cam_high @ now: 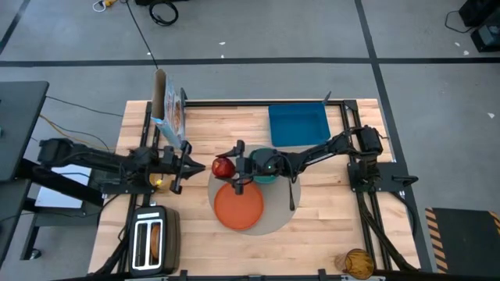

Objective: Arrange a breakfast setting
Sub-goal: Put the apple on top left of the round table mat

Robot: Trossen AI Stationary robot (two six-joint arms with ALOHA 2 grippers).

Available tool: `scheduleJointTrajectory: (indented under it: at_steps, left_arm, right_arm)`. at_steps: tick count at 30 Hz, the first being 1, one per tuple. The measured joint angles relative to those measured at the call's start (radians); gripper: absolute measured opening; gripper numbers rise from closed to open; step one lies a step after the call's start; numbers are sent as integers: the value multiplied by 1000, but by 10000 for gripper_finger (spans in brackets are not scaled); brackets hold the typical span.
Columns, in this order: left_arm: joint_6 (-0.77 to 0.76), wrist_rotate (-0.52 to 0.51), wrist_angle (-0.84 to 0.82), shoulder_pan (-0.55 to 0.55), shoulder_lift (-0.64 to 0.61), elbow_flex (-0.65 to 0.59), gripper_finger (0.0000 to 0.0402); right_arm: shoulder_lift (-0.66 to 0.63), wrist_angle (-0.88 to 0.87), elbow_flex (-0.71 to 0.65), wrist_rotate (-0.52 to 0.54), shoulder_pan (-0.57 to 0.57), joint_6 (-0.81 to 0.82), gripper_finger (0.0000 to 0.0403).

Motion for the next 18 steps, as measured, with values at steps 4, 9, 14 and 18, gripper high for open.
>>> scheduleJointTrajectory:
  at_steps: [4, 9, 14, 18]
  left_arm:
    - [18, 1, 148, 0, 123, 5, 118]
    - [52, 1, 152, 0, 238, 83, 166]
    - [55, 2, 154, 0, 338, 158, 162]
    - [71, 10, 160, 0, 370, 176, 150]
  right_arm:
    - [0, 0, 0, -13, 1, 0, 339]
    - [0, 16, 0, -12, 1, 0, 341]
    - [0, 12, 0, -13, 1, 0, 339]
    - [0, 2, 0, -12, 1, 0, 341]
